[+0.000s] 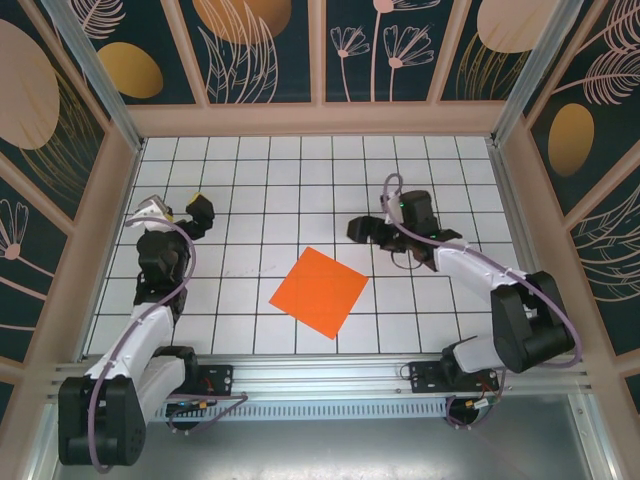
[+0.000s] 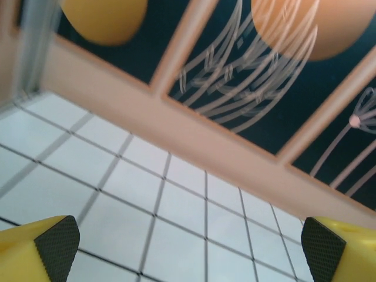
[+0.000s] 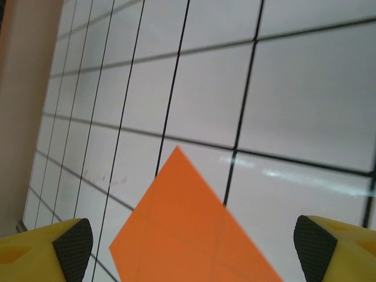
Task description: Fold a paper plane with a square sheet of paper (pick it up from the middle)
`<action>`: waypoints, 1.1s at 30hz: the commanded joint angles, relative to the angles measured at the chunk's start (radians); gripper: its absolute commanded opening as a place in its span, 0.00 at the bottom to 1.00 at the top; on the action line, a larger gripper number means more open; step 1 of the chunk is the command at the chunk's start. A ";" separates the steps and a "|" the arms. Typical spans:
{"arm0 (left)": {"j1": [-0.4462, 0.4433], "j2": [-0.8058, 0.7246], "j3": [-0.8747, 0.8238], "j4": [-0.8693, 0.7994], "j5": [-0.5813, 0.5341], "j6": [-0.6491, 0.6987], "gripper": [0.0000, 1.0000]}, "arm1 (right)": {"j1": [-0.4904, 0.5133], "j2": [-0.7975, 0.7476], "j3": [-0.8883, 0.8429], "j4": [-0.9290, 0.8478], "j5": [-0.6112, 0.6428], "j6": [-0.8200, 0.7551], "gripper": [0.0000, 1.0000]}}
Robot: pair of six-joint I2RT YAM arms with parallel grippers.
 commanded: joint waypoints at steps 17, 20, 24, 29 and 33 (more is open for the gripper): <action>-0.018 0.152 0.105 -0.202 0.339 -0.102 0.98 | 0.339 0.185 0.000 -0.162 0.226 0.116 0.87; -0.029 0.169 0.125 -0.227 0.347 -0.083 0.98 | 0.311 0.217 0.015 -0.172 0.251 0.102 0.87; -0.047 0.179 0.139 -0.246 0.346 -0.067 0.98 | 0.280 0.244 0.055 -0.195 0.308 0.066 0.87; -0.088 0.210 0.154 -0.248 0.342 -0.062 0.99 | 0.223 0.322 0.147 -0.228 0.351 -0.037 0.86; -0.128 0.254 0.178 -0.258 0.348 -0.056 0.99 | 0.210 0.415 0.279 -0.295 0.394 -0.166 0.86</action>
